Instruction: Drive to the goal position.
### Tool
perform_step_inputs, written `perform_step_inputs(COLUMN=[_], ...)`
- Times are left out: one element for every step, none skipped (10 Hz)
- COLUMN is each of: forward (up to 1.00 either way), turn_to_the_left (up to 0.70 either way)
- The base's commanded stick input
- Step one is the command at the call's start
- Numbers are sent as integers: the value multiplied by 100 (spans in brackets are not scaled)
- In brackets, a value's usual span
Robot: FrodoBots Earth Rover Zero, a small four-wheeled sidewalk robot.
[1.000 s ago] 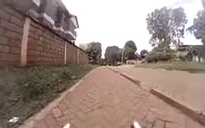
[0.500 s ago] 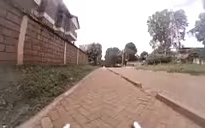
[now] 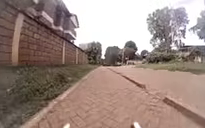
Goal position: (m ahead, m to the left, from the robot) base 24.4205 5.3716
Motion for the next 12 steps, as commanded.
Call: perform_step_inputs(forward=[50, 50, 50, 50, 50, 50, 50, 50, 50, 50, 50, 50], turn_to_the_left=[0, 0, 0, 0, 0, 0, 0, 0, 0, 0, 0, 0])
